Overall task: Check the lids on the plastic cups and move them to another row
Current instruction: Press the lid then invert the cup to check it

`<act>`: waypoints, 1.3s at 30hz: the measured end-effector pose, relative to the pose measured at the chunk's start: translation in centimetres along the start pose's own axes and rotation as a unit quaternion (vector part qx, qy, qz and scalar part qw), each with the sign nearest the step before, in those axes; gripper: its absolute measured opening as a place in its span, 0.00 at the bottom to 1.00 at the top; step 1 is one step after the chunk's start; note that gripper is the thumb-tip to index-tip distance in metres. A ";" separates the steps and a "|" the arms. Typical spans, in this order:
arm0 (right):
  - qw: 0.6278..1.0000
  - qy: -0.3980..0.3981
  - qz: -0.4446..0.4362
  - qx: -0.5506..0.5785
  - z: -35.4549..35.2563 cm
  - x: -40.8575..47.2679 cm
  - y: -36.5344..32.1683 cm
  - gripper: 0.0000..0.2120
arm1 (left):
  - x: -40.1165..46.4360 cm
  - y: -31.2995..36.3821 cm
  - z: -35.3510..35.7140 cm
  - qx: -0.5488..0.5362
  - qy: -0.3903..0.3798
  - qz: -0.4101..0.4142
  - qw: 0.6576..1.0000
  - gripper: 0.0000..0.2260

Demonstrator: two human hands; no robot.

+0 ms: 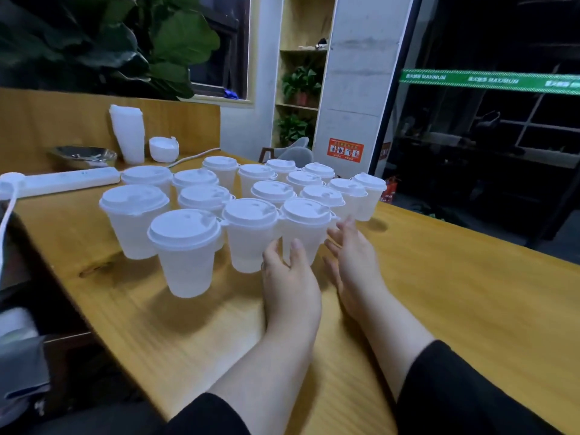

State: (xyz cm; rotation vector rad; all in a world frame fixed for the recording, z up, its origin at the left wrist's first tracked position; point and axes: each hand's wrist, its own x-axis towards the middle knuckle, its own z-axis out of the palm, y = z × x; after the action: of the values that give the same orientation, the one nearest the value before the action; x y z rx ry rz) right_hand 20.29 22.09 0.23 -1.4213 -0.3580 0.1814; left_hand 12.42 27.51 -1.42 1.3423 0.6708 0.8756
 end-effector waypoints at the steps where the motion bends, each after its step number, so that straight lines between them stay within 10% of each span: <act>1: 0.999 -0.003 0.025 0.026 0.3 0.5 -0.1 0.22 | 0.2 0.0 0.2 0.000 -0.014 0.003 1.000 0.22; 17: 0.982 -0.141 -0.071 -0.100 -5.8 -6.1 -2.5 0.16 | -4.3 3.0 0.8 -0.072 -0.130 0.002 0.989 0.15; 31: 0.956 0.039 -0.077 -0.281 -30.5 -22.1 -8.2 0.20 | -23.0 4.2 10.5 0.043 -0.400 -0.072 0.913 0.16; 39: 0.953 0.040 -0.050 -0.297 -38.8 -25.3 -7.8 0.35 | -26.5 4.0 15.3 0.100 -0.438 0.097 0.888 0.16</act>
State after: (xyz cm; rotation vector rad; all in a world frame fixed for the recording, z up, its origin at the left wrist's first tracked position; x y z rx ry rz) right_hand 9.49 -23.65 0.32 -1.9919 -0.4369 -0.0779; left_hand 10.54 -3.04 2.59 1.8163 -0.0918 0.2687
